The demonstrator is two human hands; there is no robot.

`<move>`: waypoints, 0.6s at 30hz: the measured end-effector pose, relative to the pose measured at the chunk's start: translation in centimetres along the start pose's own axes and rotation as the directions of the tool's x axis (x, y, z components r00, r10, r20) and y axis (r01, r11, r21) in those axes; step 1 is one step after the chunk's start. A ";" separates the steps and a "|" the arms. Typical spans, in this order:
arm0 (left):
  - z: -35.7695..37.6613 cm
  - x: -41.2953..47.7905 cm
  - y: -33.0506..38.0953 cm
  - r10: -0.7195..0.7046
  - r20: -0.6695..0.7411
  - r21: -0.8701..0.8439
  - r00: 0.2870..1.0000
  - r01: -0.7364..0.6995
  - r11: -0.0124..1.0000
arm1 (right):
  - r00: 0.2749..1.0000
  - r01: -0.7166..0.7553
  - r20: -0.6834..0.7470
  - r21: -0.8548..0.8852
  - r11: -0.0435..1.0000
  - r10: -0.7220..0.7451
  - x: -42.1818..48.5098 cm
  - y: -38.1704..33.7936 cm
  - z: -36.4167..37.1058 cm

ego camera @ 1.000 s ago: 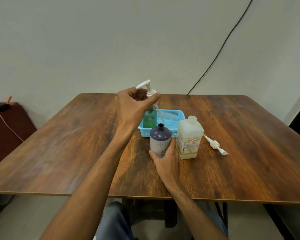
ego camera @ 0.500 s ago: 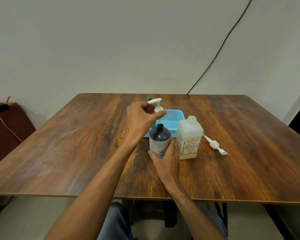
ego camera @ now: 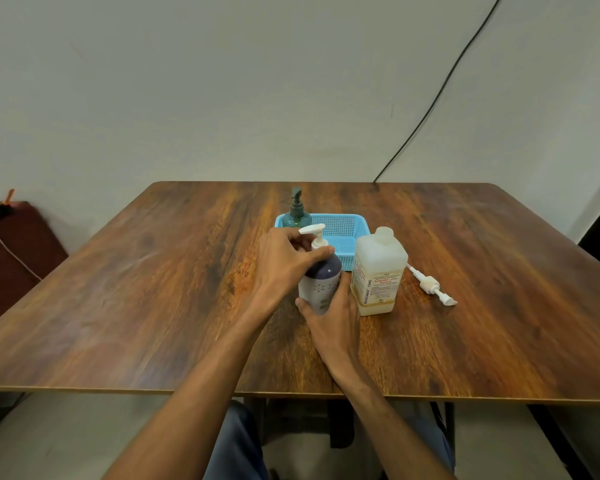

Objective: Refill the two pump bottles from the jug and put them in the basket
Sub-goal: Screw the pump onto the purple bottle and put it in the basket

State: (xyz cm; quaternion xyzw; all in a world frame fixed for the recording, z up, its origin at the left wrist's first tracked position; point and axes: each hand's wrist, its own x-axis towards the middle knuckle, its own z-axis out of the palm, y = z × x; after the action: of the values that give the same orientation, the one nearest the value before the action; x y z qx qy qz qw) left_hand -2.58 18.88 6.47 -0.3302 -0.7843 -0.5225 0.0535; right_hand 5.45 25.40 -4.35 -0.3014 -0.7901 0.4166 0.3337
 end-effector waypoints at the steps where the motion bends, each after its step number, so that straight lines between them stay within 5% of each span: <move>1: 0.0 0.0 -0.3 -0.002 0.006 0.006 1.000 0.001 1.000 | 1.000 0.003 -0.004 -0.003 1.000 -0.003 0.0 0.0 0.0; 8: -0.1 0.2 -1.7 0.047 0.115 0.022 0.992 -0.050 0.999 | 1.000 0.010 -0.002 -0.002 1.000 -0.010 0.1 0.2 0.1; 18: 0.8 -0.6 -1.5 0.055 -0.075 -0.033 0.996 -0.057 0.998 | 0.999 0.021 -0.032 0.001 1.000 -0.021 0.2 0.2 0.3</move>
State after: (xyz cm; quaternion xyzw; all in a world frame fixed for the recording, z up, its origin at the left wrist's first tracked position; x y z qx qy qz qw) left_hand -2.82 18.96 4.65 -0.3333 -0.7629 -0.5465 0.0912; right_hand 5.17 25.52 -4.62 -0.2994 -0.7875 0.4087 0.3510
